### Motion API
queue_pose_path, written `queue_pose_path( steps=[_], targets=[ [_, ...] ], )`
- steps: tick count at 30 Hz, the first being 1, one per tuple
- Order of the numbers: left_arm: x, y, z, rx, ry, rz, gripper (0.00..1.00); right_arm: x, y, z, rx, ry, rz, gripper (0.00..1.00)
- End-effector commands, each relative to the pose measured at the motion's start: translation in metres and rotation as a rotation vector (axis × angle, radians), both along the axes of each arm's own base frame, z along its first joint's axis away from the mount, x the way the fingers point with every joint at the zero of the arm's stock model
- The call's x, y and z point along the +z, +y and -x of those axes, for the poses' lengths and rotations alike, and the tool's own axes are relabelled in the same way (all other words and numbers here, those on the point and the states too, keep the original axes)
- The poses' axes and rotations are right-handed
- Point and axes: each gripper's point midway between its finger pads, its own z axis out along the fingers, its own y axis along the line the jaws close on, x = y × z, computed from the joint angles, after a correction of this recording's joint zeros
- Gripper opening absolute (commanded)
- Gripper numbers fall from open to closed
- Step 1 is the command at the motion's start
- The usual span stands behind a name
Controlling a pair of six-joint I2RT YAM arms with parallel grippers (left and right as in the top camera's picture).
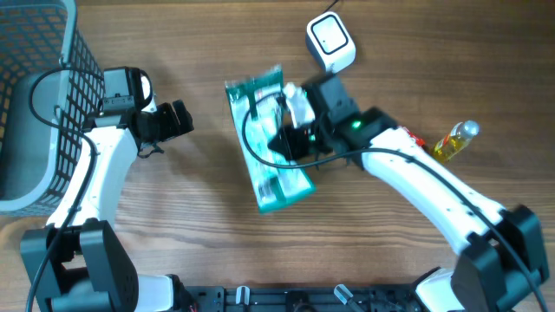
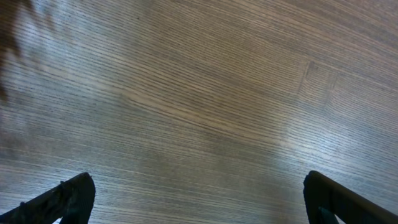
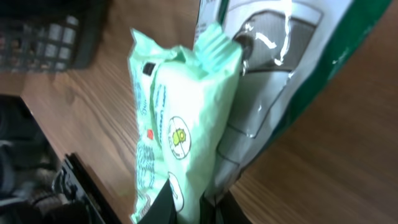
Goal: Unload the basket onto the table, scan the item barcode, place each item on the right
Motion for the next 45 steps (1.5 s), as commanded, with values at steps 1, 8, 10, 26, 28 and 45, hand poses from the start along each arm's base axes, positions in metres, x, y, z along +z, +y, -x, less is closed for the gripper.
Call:
queue_pose_path(
  steps=[1,8,10,26,28,45],
  targets=[
    [0.002,0.003,-0.004,0.002,-0.007,-0.012,1.00,0.074,-0.019,-0.023,0.133,-0.310,0.159,0.04],
    [0.002,0.003,-0.004,0.002,-0.007,-0.012,1.00,0.169,-0.061,-0.063,0.226,-0.756,0.488,0.04],
    [0.002,0.004,-0.004,0.002,-0.007,-0.012,1.00,0.168,-0.076,-0.077,0.246,-0.814,0.622,0.04],
    [0.002,0.003,-0.004,0.002,-0.007,-0.012,1.00,0.078,-0.128,-0.246,0.048,-0.895,1.012,0.04],
    [0.002,0.003,-0.004,0.002,-0.007,-0.012,1.00,0.063,-0.122,-0.249,0.069,-0.879,0.984,0.04],
    [0.002,0.003,-0.004,0.002,-0.007,-0.012,1.00,-0.069,0.037,-0.061,0.043,0.018,0.098,0.04]
  ],
)
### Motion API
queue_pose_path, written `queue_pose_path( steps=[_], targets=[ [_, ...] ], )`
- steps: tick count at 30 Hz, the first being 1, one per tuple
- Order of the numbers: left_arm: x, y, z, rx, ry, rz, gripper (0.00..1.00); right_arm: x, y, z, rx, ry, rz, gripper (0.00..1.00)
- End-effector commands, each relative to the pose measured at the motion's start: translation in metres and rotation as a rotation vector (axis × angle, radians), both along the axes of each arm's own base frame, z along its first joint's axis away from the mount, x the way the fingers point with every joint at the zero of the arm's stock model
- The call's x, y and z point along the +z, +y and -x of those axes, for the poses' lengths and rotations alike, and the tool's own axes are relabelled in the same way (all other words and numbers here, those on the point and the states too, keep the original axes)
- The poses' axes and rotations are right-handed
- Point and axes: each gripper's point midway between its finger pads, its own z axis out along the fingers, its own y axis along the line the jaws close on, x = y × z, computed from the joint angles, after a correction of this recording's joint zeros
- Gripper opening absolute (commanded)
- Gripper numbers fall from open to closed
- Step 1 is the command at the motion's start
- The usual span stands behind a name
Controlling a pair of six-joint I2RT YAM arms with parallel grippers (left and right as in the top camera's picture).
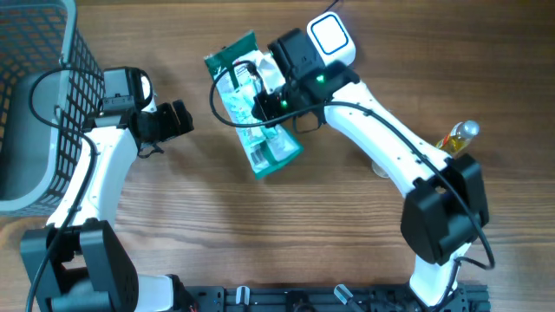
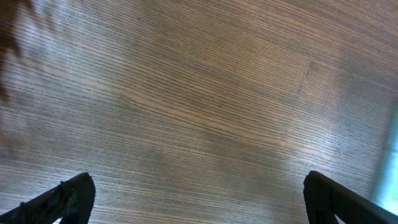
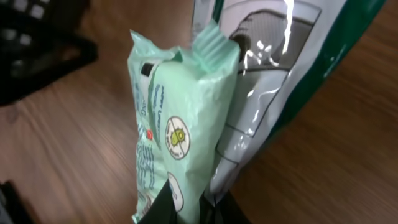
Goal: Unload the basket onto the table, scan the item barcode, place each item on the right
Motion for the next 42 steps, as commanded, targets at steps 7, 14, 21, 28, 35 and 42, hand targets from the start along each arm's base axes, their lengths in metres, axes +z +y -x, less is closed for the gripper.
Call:
queue_pose_path(
  steps=[7,14,21,28,35,42],
  targets=[
    [0.002,0.003,-0.004,0.002,-0.007,-0.012,1.00,-0.075,-0.011,-0.004,-0.083,-0.003,0.022,0.63],
    [0.002,0.004,-0.004,0.002,-0.007,-0.012,1.00,-0.067,-0.008,-0.018,-0.102,-0.072,0.008,0.64],
    [0.002,0.004,-0.004,0.002,-0.007,-0.012,1.00,-0.078,-0.004,-0.011,-0.088,-0.058,0.037,0.34],
    [0.002,0.003,-0.004,0.002,-0.007,-0.012,1.00,-0.104,0.004,0.003,-0.063,-0.010,0.068,0.27],
    [0.002,0.003,-0.004,0.002,-0.007,-0.012,1.00,-0.112,0.006,0.006,-0.064,0.011,0.071,0.26],
    [0.002,0.004,-0.004,0.002,-0.007,-0.012,1.00,-0.123,0.004,0.009,-0.072,0.037,0.086,0.27]
  ],
)
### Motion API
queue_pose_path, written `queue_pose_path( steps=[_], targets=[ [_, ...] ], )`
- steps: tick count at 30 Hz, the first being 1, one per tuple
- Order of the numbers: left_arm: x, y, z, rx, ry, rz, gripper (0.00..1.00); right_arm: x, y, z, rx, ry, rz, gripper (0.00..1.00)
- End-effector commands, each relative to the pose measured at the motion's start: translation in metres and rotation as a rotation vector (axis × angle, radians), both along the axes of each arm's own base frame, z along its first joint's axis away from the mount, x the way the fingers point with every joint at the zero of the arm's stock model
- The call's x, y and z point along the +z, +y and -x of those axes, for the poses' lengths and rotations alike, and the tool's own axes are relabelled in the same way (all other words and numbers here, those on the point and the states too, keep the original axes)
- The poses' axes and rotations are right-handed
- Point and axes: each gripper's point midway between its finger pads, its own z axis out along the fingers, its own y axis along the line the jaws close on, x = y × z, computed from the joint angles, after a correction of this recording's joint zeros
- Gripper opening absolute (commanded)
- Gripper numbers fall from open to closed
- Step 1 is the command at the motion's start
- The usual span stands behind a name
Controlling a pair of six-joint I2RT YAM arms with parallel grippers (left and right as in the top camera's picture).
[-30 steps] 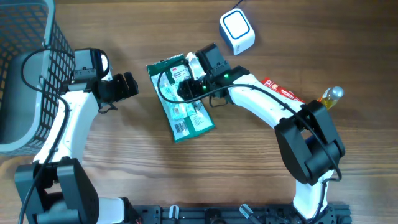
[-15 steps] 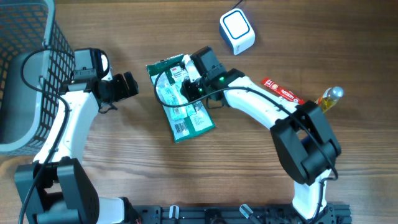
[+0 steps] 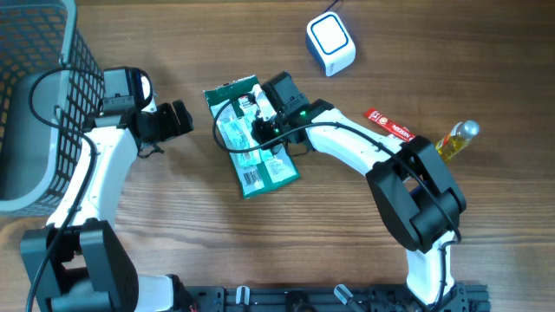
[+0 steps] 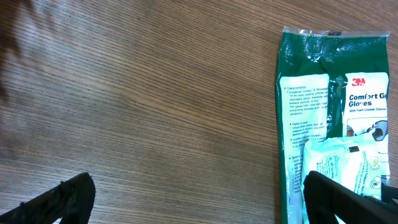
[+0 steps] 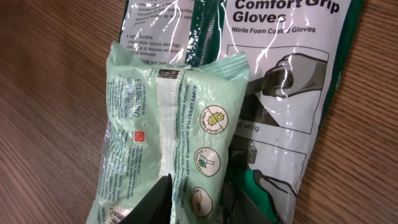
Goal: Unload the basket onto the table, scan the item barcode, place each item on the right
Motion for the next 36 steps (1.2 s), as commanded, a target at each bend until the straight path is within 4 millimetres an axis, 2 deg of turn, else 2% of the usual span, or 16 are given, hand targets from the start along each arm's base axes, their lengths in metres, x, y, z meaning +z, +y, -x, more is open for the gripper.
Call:
queue_pose_path(
  steps=[1,3,6,8,11,12,17,20,23,26,28,31,32,33,35,36],
  targets=[
    [0.002,0.003,-0.004,0.002,-0.007,-0.012,1.00,-0.026,-0.003,0.006,-0.012,0.050,0.035,0.27],
    [0.002,0.003,-0.004,0.002,-0.007,-0.012,1.00,-0.034,-0.004,0.007,-0.013,0.063,0.045,0.25],
    [0.002,0.003,-0.004,0.002,-0.007,-0.012,1.00,-0.029,-0.001,0.005,-0.007,0.055,0.024,0.17],
    [0.002,0.003,-0.004,0.002,-0.007,-0.012,1.00,-0.023,0.001,0.005,-0.003,0.048,0.009,0.06],
    [0.002,0.003,-0.004,0.002,-0.007,-0.012,1.00,0.006,0.001,-0.003,-0.011,0.000,-0.028,0.04],
    [0.002,0.003,-0.004,0.002,-0.007,-0.012,1.00,0.026,0.000,-0.006,-0.015,-0.028,-0.050,0.04],
    [0.002,0.003,-0.004,0.002,-0.007,-0.012,1.00,0.062,-0.001,-0.009,-0.018,-0.082,-0.087,0.04],
    [0.002,0.003,-0.004,0.002,-0.007,-0.012,1.00,0.060,-0.003,-0.006,0.017,-0.093,-0.068,0.04],
    [0.002,0.003,-0.004,0.002,-0.007,-0.012,1.00,0.053,-0.014,-0.006,0.017,-0.101,-0.001,0.04],
    [0.002,0.003,-0.004,0.002,-0.007,-0.012,1.00,0.056,-0.025,-0.021,-0.041,-0.175,0.061,0.04],
    [0.002,0.003,-0.004,0.002,-0.007,-0.012,1.00,0.072,-0.031,-0.034,-0.047,-0.264,0.094,0.04],
    [0.002,0.003,-0.004,0.002,-0.007,-0.012,1.00,0.123,-0.041,-0.054,0.076,-0.492,0.216,0.04],
    [0.002,0.003,-0.004,0.002,-0.007,-0.012,1.00,0.149,-0.049,-0.066,0.107,-0.601,0.304,0.04],
    [0.002,0.003,-0.004,0.002,-0.007,-0.012,1.00,0.166,-0.056,-0.075,0.142,-0.681,0.384,0.04],
    [0.002,0.003,-0.004,0.002,-0.007,-0.012,1.00,0.190,-0.073,-0.093,0.244,-0.841,0.612,0.04],
    [0.002,0.003,-0.004,0.002,-0.007,-0.012,1.00,0.196,-0.080,-0.100,0.278,-0.887,0.698,0.04]
  ],
)
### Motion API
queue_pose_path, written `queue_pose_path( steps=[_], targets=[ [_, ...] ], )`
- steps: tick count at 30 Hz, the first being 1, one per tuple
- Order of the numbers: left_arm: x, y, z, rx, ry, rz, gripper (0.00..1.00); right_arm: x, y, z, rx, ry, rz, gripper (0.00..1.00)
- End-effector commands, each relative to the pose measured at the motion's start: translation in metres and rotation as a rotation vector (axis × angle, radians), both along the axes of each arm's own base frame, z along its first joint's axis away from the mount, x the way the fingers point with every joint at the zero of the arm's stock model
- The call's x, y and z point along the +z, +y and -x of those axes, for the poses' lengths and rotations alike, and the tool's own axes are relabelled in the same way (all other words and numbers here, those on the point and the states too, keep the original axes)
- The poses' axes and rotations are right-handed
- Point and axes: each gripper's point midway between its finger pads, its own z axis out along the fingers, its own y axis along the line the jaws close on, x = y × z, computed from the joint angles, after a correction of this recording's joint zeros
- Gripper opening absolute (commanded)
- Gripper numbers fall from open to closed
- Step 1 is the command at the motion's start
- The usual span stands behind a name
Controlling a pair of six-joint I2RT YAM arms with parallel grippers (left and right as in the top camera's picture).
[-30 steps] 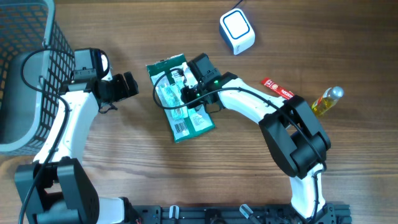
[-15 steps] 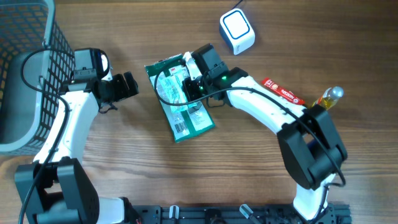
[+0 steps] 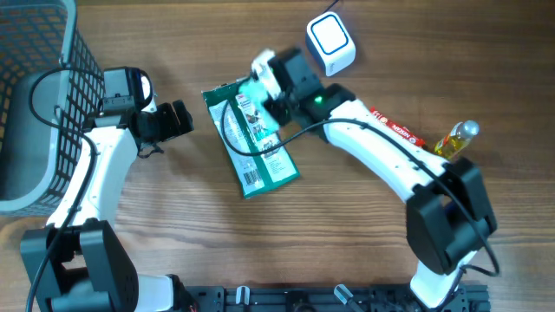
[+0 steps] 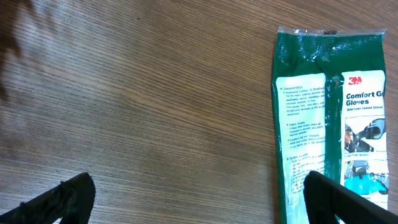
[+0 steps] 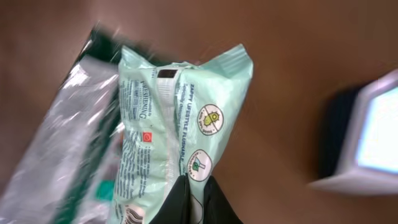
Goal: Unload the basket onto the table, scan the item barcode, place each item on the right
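Note:
My right gripper (image 5: 198, 186) is shut on the lower edge of a light green wipes pack (image 5: 174, 118), which it holds up off the table. In the overhead view the wipes pack (image 3: 259, 85) hangs just left of the white square scanner (image 3: 330, 42); the scanner (image 5: 373, 137) also shows at the right of the right wrist view. A dark green gloves pack (image 3: 251, 139) lies flat on the table below. My left gripper (image 3: 178, 120) stands open to its left, nothing between its fingers (image 4: 65, 198). The gloves pack (image 4: 329, 118) reaches its right finger.
A black wire basket (image 3: 35, 95) fills the left edge. A red sachet (image 3: 390, 128) and a small yellow bottle (image 3: 455, 140) lie at the right. The table is brown wood.
My right gripper has risen from the table with the wipes pack alone, toward the scanner. The gloves pack stays flat on the table. The left arm has not moved.
First my right gripper held the wipes pack and the gloves pack together at mid-table. Then both were up close to the scanner. After that both lay on the table left of the scanner. Now only the wipes pack is lifted.

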Motion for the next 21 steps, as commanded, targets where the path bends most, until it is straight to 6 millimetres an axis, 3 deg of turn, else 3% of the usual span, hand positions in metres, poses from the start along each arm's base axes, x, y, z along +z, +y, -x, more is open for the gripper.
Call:
queue_pose_path(
  steps=[1,3,9,13,17,21],
  targets=[
    [0.002,0.003,-0.004,0.002,-0.007,-0.012,1.00,0.073,-0.040,-0.037,0.081,-0.351,0.417,0.04],
    [0.002,0.003,-0.004,0.002,-0.007,-0.012,1.00,0.084,-0.057,-0.055,0.044,-0.419,0.491,0.04],
    [0.002,0.003,-0.004,0.002,-0.007,-0.012,1.00,0.092,-0.109,-0.110,-0.131,-0.530,0.485,0.04],
    [0.002,0.003,-0.004,0.002,-0.007,-0.012,1.00,0.097,-0.127,-0.137,-0.266,-0.643,0.494,0.04],
    [0.002,0.003,-0.004,0.002,-0.007,-0.012,1.00,0.073,-0.145,-0.158,-0.344,-0.700,0.658,0.04],
    [0.002,0.003,-0.004,0.002,-0.007,-0.012,1.00,0.035,-0.145,-0.165,-0.297,-0.663,0.773,0.04]
  ],
)
